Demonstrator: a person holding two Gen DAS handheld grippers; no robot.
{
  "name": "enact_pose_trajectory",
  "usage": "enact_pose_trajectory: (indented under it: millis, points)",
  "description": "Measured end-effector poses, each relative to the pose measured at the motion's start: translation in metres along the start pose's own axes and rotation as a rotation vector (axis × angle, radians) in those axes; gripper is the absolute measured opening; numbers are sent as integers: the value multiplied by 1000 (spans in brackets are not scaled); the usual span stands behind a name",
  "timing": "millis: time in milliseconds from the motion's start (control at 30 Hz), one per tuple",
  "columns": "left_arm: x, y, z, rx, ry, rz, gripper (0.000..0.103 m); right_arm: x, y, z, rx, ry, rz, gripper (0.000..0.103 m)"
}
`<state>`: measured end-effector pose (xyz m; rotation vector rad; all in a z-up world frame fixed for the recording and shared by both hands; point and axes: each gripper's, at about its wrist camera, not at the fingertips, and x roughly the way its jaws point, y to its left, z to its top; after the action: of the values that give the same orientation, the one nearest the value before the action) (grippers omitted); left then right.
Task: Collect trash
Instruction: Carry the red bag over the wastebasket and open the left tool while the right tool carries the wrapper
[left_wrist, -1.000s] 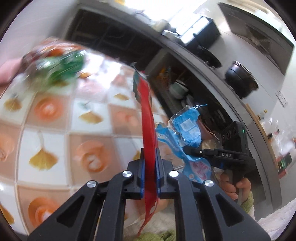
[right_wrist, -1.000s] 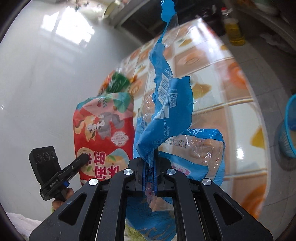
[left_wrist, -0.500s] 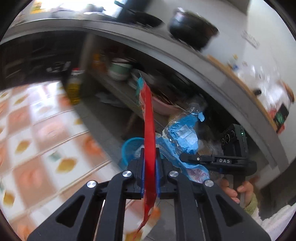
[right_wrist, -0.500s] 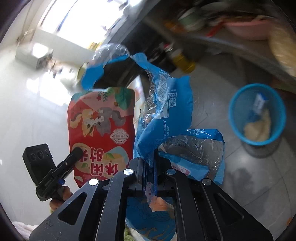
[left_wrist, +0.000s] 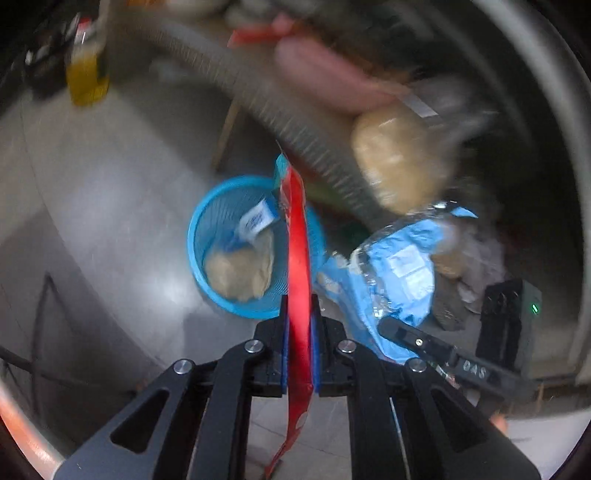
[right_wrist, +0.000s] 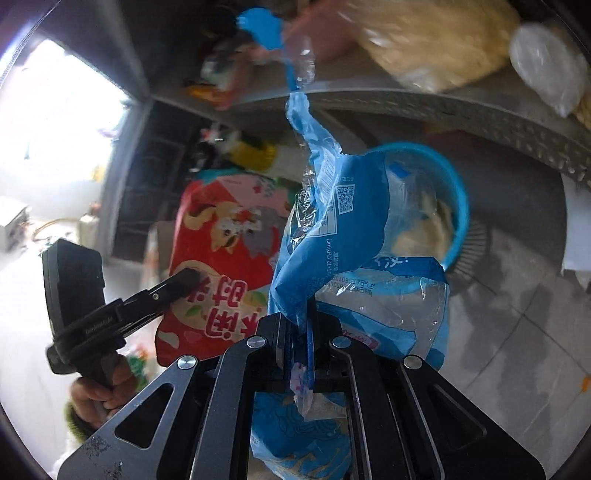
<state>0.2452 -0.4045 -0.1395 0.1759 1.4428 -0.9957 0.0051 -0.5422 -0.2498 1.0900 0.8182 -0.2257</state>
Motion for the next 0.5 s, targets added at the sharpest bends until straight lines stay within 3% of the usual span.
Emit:
enact_pose_trajectory:
  millis: [167,367,433,467,500]
  points:
    - [77,38,30,-162,118,80,8,50,-37,28,77,33,-126,5]
    - [122,61,58,-313,132,112,9,95,-54,50,130,56,-245,5]
    - [130,59,67,-302,118,151,12,107,-54,62,133,34,-274,11]
    - [132,57,71,-291,111,160,22,115,-55,67,111,25,-289,16]
    - [133,56,73,-279,102,154,37,121,-56,71,94,26,-302,35]
